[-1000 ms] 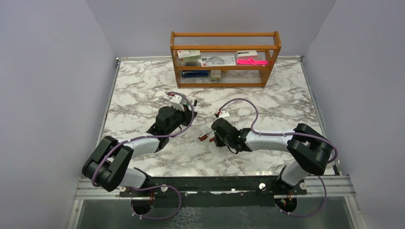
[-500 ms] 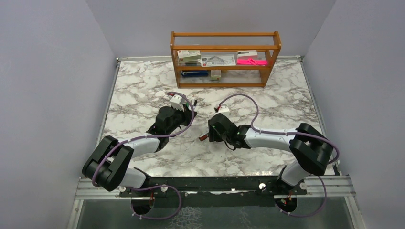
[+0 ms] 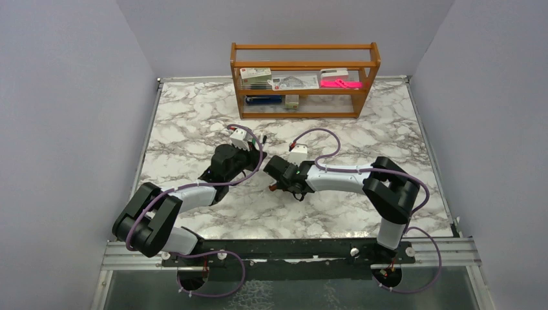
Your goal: Insert the pens into the pen caps
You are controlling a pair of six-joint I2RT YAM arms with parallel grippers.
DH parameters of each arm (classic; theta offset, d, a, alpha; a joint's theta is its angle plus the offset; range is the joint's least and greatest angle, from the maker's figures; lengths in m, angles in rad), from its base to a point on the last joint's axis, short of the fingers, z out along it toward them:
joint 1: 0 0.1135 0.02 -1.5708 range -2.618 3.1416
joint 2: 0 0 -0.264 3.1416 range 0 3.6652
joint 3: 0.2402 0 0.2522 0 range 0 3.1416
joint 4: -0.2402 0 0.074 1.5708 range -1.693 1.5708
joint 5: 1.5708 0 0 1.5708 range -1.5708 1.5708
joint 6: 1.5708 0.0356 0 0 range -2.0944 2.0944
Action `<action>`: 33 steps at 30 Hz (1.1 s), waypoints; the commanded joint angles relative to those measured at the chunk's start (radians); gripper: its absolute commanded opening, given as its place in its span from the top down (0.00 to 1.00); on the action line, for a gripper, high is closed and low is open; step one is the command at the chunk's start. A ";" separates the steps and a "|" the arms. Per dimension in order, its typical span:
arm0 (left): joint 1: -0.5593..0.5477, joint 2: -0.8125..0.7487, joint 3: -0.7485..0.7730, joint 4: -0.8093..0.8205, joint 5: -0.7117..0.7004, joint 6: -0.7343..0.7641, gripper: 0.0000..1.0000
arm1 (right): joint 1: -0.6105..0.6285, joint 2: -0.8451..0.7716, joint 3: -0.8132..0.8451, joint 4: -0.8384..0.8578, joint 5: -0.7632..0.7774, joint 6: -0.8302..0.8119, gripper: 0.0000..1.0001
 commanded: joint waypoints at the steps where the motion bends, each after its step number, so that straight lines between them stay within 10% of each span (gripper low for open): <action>1: 0.008 0.007 0.000 0.036 0.028 -0.008 1.00 | 0.029 0.051 0.058 -0.154 0.061 0.105 0.46; 6: 0.011 0.002 -0.005 0.035 0.023 -0.008 1.00 | 0.038 0.048 0.068 -0.183 0.065 0.125 0.56; 8: 0.011 0.005 -0.004 0.036 0.023 -0.009 1.00 | 0.039 0.047 0.066 -0.182 0.060 0.117 0.75; 15: 0.011 0.009 -0.004 0.038 0.029 -0.013 1.00 | 0.040 0.041 0.048 -0.161 0.039 0.111 0.78; 22: 0.012 0.009 -0.004 0.039 0.031 -0.013 1.00 | 0.041 0.000 0.024 -0.146 0.034 0.100 0.47; 33: 0.012 0.003 -0.008 0.038 0.028 -0.019 1.00 | 0.069 0.021 0.047 -0.158 -0.002 0.124 0.47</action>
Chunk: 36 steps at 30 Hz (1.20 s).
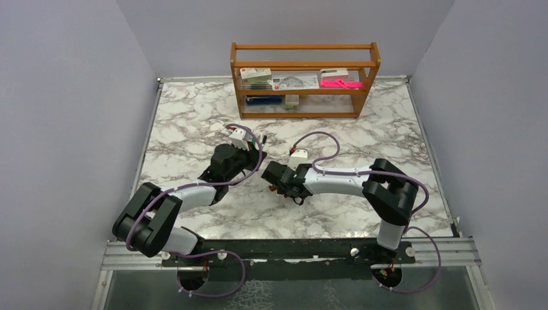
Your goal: Insert the pens into the pen caps
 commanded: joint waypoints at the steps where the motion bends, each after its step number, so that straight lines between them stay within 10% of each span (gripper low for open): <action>1: 0.006 0.003 -0.007 0.038 0.015 -0.007 1.00 | 0.025 -0.008 0.007 -0.017 -0.031 0.022 0.47; 11: 0.008 0.000 -0.008 0.038 0.018 -0.009 1.00 | 0.029 -0.024 -0.009 -0.001 -0.043 0.021 0.70; 21: 0.007 0.007 -0.006 0.038 0.019 -0.013 1.00 | 0.028 -0.038 -0.037 0.053 -0.097 -0.016 0.57; 31: 0.009 0.004 -0.005 0.038 0.023 -0.013 1.00 | 0.029 -0.025 -0.070 0.070 -0.107 -0.040 0.96; 36: 0.011 0.005 -0.002 0.039 0.027 -0.015 1.00 | 0.029 -0.055 -0.089 0.084 -0.086 -0.103 0.99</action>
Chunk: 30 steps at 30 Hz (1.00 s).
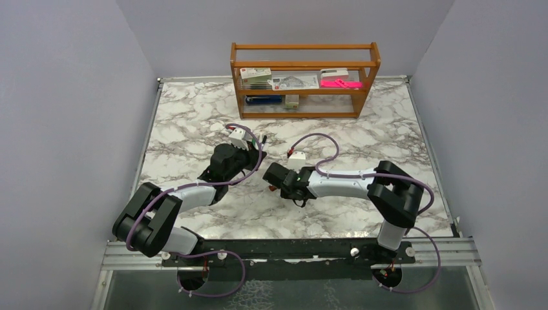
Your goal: Insert the pens into the pen caps
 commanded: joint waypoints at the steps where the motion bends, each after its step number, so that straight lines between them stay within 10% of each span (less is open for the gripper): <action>1: 0.006 0.006 -0.002 0.038 0.027 -0.010 1.00 | 0.009 -0.034 -0.048 0.015 -0.014 -0.064 0.99; 30: -0.154 0.307 0.112 0.445 0.447 -0.239 1.00 | -0.179 -0.754 -0.423 0.699 0.039 -0.540 0.99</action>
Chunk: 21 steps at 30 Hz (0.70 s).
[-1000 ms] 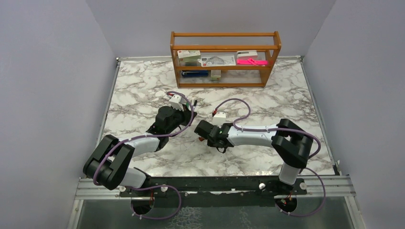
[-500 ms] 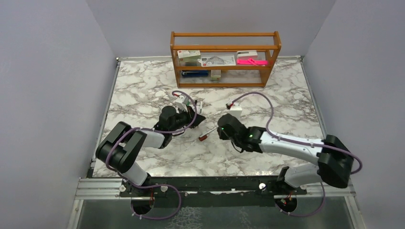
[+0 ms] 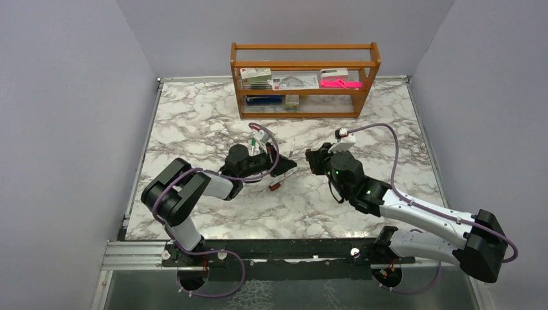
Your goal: Insert the pens into the pen caps
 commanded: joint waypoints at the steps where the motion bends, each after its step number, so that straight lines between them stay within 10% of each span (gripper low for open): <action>1: -0.091 0.025 0.039 0.054 0.049 0.011 1.00 | -0.006 -0.017 0.008 0.131 -0.005 -0.100 0.99; 21: -0.182 0.009 0.066 0.106 0.087 -0.056 1.00 | -0.013 -0.143 -0.172 0.516 0.028 -0.252 0.99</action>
